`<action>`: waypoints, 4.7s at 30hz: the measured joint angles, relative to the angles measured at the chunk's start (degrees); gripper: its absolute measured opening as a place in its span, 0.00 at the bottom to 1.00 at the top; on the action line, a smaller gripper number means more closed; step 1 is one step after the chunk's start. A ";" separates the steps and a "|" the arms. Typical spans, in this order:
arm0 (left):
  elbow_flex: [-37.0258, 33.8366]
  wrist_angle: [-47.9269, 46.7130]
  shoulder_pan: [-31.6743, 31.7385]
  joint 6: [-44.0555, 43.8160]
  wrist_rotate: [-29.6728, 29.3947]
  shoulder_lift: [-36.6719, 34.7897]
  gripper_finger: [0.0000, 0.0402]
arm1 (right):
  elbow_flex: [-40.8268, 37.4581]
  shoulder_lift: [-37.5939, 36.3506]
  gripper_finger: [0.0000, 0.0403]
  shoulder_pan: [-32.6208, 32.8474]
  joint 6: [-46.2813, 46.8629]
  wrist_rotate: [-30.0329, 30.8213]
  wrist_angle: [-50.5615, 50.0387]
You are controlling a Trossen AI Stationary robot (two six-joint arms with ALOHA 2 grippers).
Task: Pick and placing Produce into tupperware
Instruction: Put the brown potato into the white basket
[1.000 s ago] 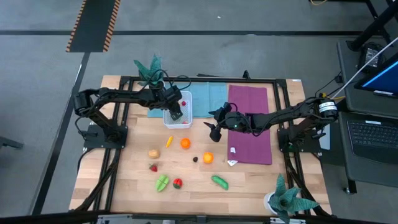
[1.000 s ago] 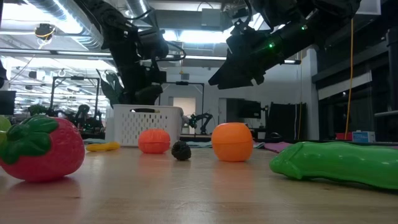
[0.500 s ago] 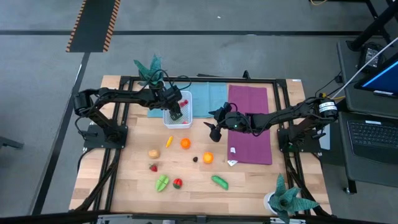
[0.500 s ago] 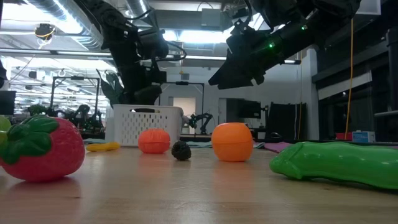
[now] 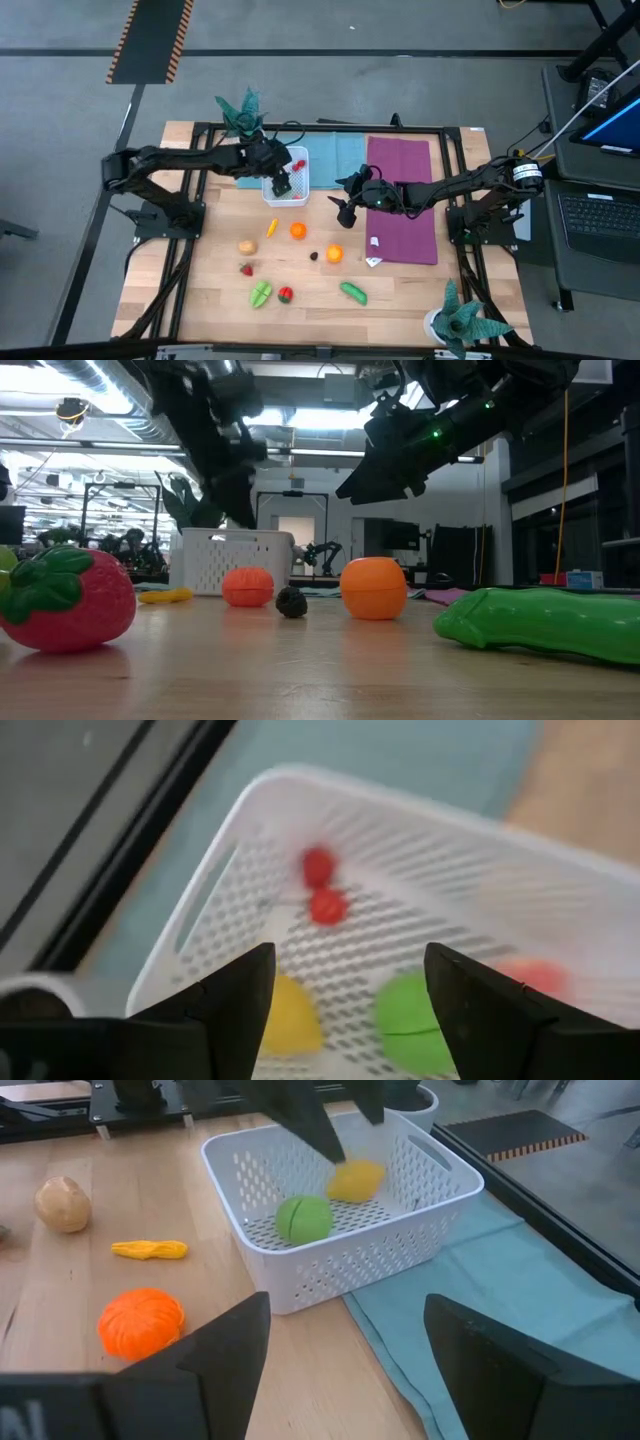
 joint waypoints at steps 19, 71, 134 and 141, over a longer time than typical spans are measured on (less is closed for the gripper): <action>-16.72 0.15 -28.07 -8.03 -0.20 -27.31 0.62 | 0.02 0.00 0.66 0.15 -0.15 -3.07 0.75; -4.33 -26.29 -58.50 -51.10 -4.02 -4.03 0.62 | 0.02 0.00 0.66 0.24 0.04 -3.09 2.80; -6.43 -21.81 -50.11 -45.45 -0.05 10.65 0.57 | 0.02 0.00 0.66 0.24 0.02 -3.12 2.29; -6.43 -21.60 -50.11 -45.57 0.09 10.66 0.47 | 0.01 0.00 0.66 0.26 0.04 -3.12 2.29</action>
